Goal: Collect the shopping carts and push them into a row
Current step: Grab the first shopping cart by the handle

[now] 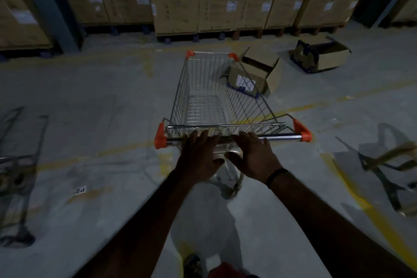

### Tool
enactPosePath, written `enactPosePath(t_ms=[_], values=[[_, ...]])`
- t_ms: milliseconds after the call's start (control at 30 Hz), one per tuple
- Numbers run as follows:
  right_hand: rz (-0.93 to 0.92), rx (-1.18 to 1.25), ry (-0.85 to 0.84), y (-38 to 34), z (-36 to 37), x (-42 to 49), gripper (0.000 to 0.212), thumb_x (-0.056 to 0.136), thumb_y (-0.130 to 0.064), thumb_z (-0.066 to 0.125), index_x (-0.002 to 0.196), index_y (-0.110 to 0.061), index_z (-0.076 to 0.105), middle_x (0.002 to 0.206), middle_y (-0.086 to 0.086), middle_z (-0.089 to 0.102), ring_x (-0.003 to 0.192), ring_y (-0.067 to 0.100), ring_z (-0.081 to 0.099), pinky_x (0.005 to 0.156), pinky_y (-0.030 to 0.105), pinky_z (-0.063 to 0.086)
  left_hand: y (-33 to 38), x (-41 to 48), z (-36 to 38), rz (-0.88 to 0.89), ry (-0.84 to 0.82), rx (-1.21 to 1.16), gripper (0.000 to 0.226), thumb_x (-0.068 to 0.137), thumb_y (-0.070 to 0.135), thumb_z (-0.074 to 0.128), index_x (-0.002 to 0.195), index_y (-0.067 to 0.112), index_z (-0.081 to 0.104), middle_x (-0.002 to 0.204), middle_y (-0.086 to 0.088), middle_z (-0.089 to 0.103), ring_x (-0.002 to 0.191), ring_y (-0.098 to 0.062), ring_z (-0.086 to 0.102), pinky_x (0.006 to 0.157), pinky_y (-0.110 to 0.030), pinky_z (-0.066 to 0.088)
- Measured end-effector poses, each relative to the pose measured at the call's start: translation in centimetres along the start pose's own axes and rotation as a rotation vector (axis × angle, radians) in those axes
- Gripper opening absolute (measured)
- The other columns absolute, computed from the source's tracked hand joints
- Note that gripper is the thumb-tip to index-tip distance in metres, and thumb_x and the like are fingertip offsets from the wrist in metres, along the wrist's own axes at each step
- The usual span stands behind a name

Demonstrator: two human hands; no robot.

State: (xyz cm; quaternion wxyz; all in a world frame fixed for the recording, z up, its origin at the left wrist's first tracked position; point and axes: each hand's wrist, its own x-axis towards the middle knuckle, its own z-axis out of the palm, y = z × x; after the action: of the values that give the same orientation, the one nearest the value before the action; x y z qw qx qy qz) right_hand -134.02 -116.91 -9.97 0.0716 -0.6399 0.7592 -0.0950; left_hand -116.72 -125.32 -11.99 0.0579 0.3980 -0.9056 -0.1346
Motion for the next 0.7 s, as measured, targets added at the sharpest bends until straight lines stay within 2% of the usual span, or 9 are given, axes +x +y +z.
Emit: enactPosePath(t_ms=[100,167,233,300,400,500,700], values=[[-0.057,-0.042,-0.021,0.0,1.1,2.0,0.082,0.085,-0.070,0.024,0.146,-0.021,0.050,0.146,0.009,0.054,0.137,0.032,0.045,0.110,0.063,0.028,-1.1,0.8,0.7,-0.003,0.038,-0.028,0.077,0.090,0.067,0.040,0.156,0.029,0.035,0.163,0.000,0.033,0.151,-0.032,0.023,0.123,-0.052,0.007],[-0.082,-0.022,-0.019,0.1,1.8,3.3,0.076,0.088,-0.064,0.028,0.143,-0.019,0.054,0.139,0.009,0.060,0.132,0.033,0.050,0.111,0.065,0.024,-1.6,1.3,1.2,-0.008,0.101,-0.024,0.077,0.087,0.069,0.032,0.148,0.026,0.048,0.153,-0.001,0.048,0.143,-0.034,0.038,0.120,-0.054,0.017],[-0.103,-0.018,0.007,0.1,2.3,4.3,0.069,0.091,-0.061,0.029,0.139,-0.021,0.059,0.128,0.005,0.067,0.124,0.032,0.057,0.110,0.065,0.027,-1.9,1.7,1.5,-0.007,0.202,-0.019,0.066,0.087,0.062,0.043,0.141,0.027,0.056,0.140,0.000,0.061,0.131,-0.034,0.052,0.113,-0.057,0.032],[-0.157,-0.050,0.087,0.5,2.8,5.1,0.063,0.093,-0.059,0.028,0.127,-0.024,0.067,0.113,0.002,0.073,0.107,0.029,0.067,0.101,0.058,0.038,-1.8,1.9,1.7,-0.011,0.283,0.000,0.059,0.083,0.053,0.055,0.137,0.029,0.059,0.129,0.001,0.067,0.119,-0.034,0.060,0.105,-0.057,0.041],[-0.209,-0.171,0.102,1.2,3.5,5.6,0.058,0.097,-0.058,0.028,0.117,-0.026,0.070,0.102,0.000,0.073,0.093,0.028,0.068,0.090,0.048,0.044,-1.3,2.0,2.0,-0.071,0.283,0.051,0.055,0.085,0.053,0.047,0.132,0.029,0.061,0.116,0.001,0.070,0.108,-0.032,0.063,0.103,-0.054,0.040],[-0.263,-0.221,0.176,1.8,4.3,5.5,0.050,0.098,-0.053,0.036,0.112,-0.018,0.069,0.093,0.005,0.069,0.082,0.032,0.065,0.081,0.045,0.044,-0.7,2.0,2.3,-0.133,0.254,0.089,0.053,0.086,0.055,0.043,0.126,0.028,0.066,0.110,0.001,0.070,0.103,-0.030,0.064,0.100,-0.048,0.038],[-0.444,-0.174,0.333,3.6,5.1,5.1,0.041,0.092,-0.044,0.059,0.114,-0.011,0.066,0.094,0.009,0.065,0.080,0.034,0.061,0.078,0.044,0.043,0.5,1.6,2.9,-0.181,0.340,0.059,0.040,0.083,0.042,0.072,0.120,0.035,0.063,0.106,0.005,0.070,0.099,-0.025,0.063,0.096,-0.044,0.039]])
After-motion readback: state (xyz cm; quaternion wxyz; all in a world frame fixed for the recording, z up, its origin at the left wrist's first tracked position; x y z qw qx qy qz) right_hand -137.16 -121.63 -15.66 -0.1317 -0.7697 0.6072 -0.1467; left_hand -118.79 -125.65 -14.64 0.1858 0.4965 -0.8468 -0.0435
